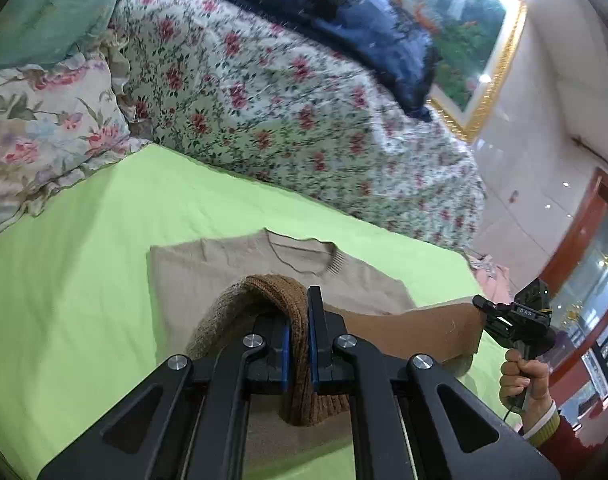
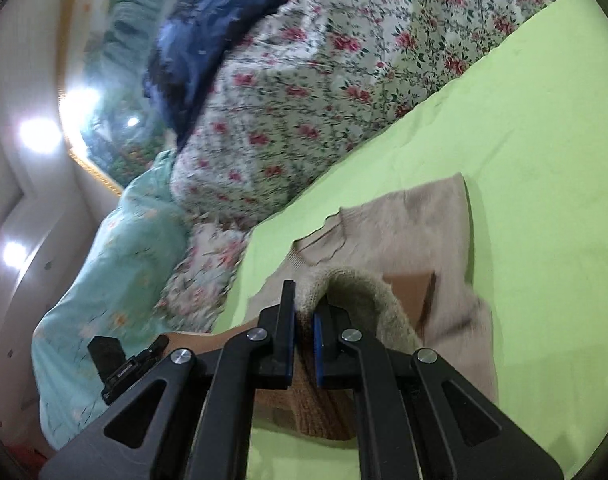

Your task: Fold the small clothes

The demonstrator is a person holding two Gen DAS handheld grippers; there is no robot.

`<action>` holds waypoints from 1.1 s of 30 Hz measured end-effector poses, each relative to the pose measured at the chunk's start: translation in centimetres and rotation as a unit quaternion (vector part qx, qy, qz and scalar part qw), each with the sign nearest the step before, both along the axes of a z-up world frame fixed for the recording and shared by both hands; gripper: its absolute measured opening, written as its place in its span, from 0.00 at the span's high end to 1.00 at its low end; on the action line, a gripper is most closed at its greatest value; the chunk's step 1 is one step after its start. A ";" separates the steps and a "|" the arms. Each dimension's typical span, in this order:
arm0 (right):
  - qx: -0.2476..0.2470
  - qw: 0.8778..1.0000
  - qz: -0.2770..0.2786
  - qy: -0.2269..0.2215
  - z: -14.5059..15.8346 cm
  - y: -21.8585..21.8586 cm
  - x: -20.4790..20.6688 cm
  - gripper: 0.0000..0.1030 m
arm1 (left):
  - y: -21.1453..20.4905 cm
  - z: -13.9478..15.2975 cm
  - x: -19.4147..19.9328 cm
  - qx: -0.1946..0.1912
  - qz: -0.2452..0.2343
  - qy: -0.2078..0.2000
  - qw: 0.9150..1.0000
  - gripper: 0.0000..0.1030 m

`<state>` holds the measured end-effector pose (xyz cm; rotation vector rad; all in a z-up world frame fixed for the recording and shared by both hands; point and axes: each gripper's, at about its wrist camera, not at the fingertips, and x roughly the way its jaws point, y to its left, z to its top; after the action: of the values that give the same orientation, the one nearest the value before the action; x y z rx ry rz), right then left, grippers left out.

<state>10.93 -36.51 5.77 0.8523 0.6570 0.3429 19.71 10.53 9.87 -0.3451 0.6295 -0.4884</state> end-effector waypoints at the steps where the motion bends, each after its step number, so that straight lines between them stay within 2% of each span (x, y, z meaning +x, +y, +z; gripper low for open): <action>1: -0.003 1.000 -0.001 0.004 -0.2 -0.1 1.1 0.92 | -0.2 -0.3 1.2 0.003 0.003 0.006 1.000 0.94; 5: -0.029 0.999 -0.010 0.031 -2.0 -0.3 5.5 0.92 | -0.5 -2.5 6.3 0.015 0.013 0.034 0.999 0.94; 10: -0.056 0.995 -0.017 0.076 -5.3 -0.6 8.5 0.92 | -1.2 -6.6 11.1 0.036 0.019 0.076 0.996 0.94; 16: -0.078 0.989 -0.027 0.120 -8.7 -0.6 9.9 0.89 | -2.2 -10.4 13.3 0.056 0.019 0.117 0.991 0.93; 18: -0.062 0.989 -0.033 0.132 -9.3 -0.9 9.8 0.86 | -2.3 -11.0 12.9 0.054 0.013 0.125 0.991 0.90; 19: -0.053 0.989 -0.037 0.132 -9.2 -1.0 9.4 0.80 | -2.3 -11.0 12.3 0.048 0.007 0.126 0.991 0.85; 20: -0.048 0.989 -0.048 0.129 -8.8 -1.3 8.6 0.74 | -2.3 -11.0 11.5 0.047 0.000 0.124 0.991 0.76; 23: -0.084 0.990 -0.073 0.093 -5.9 -0.6 5.7 0.70 | -2.9 -10.6 8.1 0.044 -0.023 0.112 0.992 0.54; 25: -0.103 0.992 -0.049 0.056 -4.1 1.4 4.1 0.70 | -4.0 -10.6 5.9 0.045 -0.051 0.109 0.992 0.52; 28: -0.135 0.988 0.066 0.017 -2.9 6.8 3.2 0.70 | -6.2 -11.1 3.7 0.049 -0.088 0.110 0.989 0.51; 30: -0.156 0.975 0.157 0.028 -3.8 10.7 3.7 0.70 | -7.8 -11.6 3.3 0.053 -0.109 0.119 0.985 0.51; 33: -0.211 0.953 0.209 0.060 -5.7 13.7 5.0 0.70 | -9.3 -12.0 3.8 0.084 -0.112 0.115 0.983 0.51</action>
<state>15.96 -22.82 0.08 0.3205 0.9856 0.5104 23.48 1.27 -2.13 -0.1717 0.9340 -0.6114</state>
